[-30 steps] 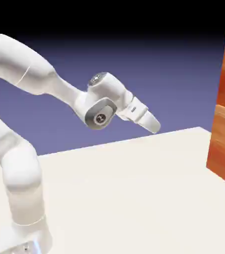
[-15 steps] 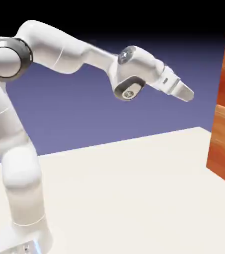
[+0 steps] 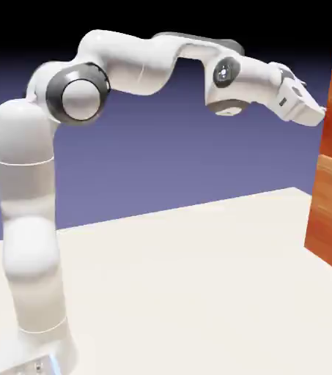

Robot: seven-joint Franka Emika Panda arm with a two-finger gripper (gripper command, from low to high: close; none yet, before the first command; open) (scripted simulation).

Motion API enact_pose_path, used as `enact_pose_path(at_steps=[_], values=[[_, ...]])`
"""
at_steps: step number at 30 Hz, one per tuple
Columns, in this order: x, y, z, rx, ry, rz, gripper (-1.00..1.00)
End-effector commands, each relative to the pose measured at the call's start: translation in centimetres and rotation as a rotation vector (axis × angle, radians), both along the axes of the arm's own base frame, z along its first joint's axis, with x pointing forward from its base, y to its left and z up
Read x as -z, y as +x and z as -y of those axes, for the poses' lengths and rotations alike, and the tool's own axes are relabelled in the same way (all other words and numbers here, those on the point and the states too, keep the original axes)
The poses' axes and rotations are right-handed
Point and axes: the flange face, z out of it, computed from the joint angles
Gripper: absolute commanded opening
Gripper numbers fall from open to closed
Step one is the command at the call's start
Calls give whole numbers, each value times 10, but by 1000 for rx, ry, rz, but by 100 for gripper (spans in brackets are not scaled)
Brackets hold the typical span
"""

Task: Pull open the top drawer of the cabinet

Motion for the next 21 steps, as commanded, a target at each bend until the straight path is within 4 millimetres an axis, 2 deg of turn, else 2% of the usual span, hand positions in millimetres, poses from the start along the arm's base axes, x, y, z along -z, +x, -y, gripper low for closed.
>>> enact_pose_path(at_steps=[1, 10, 21], values=[[0, 6, 0, 7, 26, 11, 0], [6, 54, 3, 70, 273, 88, 0], [35, 99, 8, 139, 605, 139, 0]])
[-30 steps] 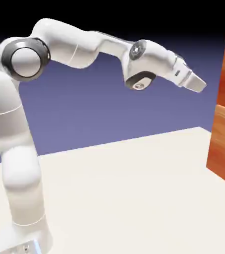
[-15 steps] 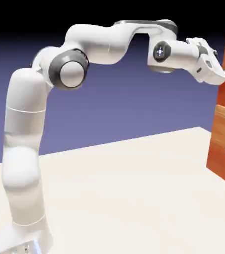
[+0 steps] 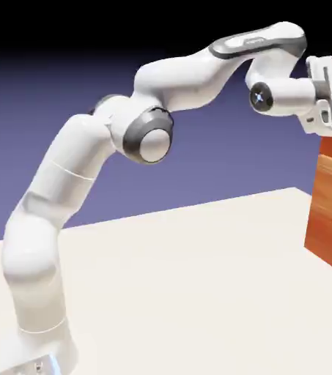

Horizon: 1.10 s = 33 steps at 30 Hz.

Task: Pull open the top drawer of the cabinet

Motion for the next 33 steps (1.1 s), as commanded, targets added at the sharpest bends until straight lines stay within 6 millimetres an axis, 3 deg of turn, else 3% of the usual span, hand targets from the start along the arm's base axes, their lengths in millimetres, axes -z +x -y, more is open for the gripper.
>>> enact_pose_path(at_steps=[1, 13, 23, 33], values=[[3, 3, 1, 4, 31, 4, 0], [36, 29, 11, 34, 365, 40, 0], [75, 43, 95, 181, 422, 95, 0], [82, 44, 154, 243, 441, 169, 0]])
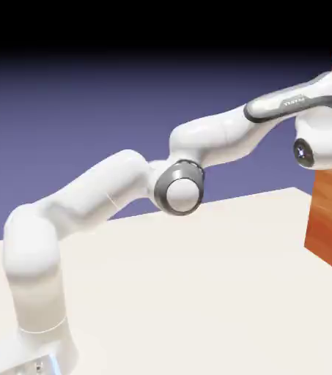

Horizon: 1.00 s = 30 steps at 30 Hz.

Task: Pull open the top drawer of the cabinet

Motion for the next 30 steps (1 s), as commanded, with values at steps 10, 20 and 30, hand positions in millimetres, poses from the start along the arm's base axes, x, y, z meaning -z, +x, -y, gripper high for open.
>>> enact_pose_path(at_steps=[10, 20, 30], values=[[-16, 0, 23, -2, -12, 52, 0], [-40, 5, 7, -63, -36, 65, 0], [-56, 17, -48, -147, -59, 21, 0]])
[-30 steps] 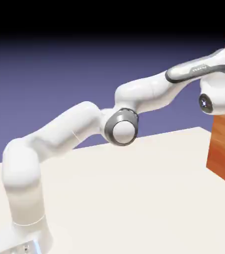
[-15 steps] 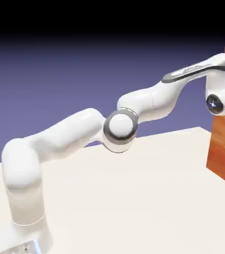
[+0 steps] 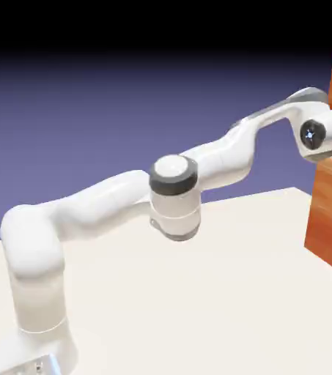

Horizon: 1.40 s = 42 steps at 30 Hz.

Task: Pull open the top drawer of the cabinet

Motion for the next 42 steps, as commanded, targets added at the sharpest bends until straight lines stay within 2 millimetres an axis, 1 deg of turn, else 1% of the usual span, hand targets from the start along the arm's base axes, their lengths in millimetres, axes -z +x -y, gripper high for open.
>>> enact_pose_path(at_steps=[1, 6, 11, 12, 13, 14, 17, 20, 28, 35, 42], values=[[0, 2, -7, -8, -3, -7, 0], [1, 9, -47, -45, -16, -52, 0], [10, 17, -92, -73, -30, -107, 0], [11, 18, -95, -75, -31, -111, 0], [11, 18, -95, -75, -31, -111, -100], [11, 18, -95, -75, -31, -111, -100], [-2, 16, -94, -72, -32, -93, -100], [-5, 14, -92, -70, -31, -88, -100], [12, 5, -95, -75, -31, -113, -100], [11, -19, -95, -75, -31, -111, -100], [11, -54, -95, -75, -31, -111, -100]])
